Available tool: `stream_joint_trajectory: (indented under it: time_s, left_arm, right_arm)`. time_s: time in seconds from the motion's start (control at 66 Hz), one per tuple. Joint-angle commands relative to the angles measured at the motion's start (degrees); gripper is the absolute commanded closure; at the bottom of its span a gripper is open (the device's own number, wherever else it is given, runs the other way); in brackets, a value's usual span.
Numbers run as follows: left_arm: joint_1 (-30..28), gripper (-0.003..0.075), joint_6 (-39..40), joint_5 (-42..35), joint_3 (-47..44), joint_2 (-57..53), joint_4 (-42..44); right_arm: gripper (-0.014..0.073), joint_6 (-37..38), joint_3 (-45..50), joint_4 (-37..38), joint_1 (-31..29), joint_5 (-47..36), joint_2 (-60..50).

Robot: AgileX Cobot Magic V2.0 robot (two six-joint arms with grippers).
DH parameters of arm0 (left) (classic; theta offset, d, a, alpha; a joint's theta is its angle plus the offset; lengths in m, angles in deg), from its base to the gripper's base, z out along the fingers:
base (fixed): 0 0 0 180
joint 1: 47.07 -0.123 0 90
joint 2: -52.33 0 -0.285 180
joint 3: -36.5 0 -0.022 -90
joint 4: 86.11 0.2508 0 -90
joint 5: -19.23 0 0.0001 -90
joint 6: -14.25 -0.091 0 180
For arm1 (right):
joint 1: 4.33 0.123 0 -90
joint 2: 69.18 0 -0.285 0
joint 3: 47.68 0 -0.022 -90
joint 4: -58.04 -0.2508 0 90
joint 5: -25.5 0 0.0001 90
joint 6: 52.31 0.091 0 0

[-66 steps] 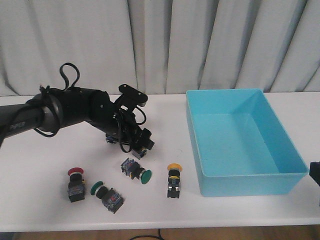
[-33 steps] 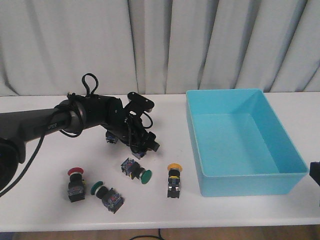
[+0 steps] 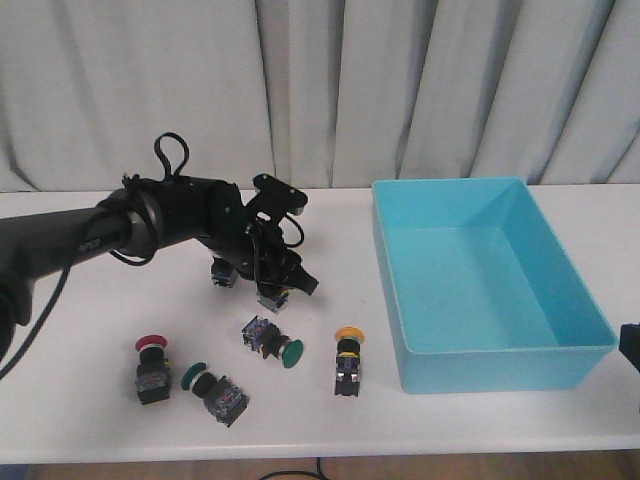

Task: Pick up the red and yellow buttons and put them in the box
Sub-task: 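Lift the red button with the left gripper toward the right gripper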

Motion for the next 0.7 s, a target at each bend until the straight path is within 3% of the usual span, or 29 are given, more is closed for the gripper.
stream_joint_trajectory:
  time_s: [0.0, 0.227, 0.5, 0.682]
  left_arm:
    - [-0.5, 0.0576, 0.3, -0.7, 1.7, -8.6, -0.7]
    - [-1.0, 0.0582, 0.1, 5.8, -0.8, -20.1, -1.8]
    - [-1.5, 0.0582, 0.2, -4.0, -20.2, -37.5, -1.1]
    - [-3.3, 0.0582, 0.2, -5.5, -32.5, -48.5, -1.2]
  right_arm:
    - [0.0096, -0.6, -1.5, -0.1, -0.3, -3.6, 0.4]
    - [0.0096, -0.8, -1.5, -0.3, -0.3, -2.5, 0.4]
    - [0.0107, -0.8, -1.5, -0.3, -0.3, -0.1, 0.4]
    - [0.0120, -1.1, -1.5, -0.5, -0.3, 2.7, 1.3]
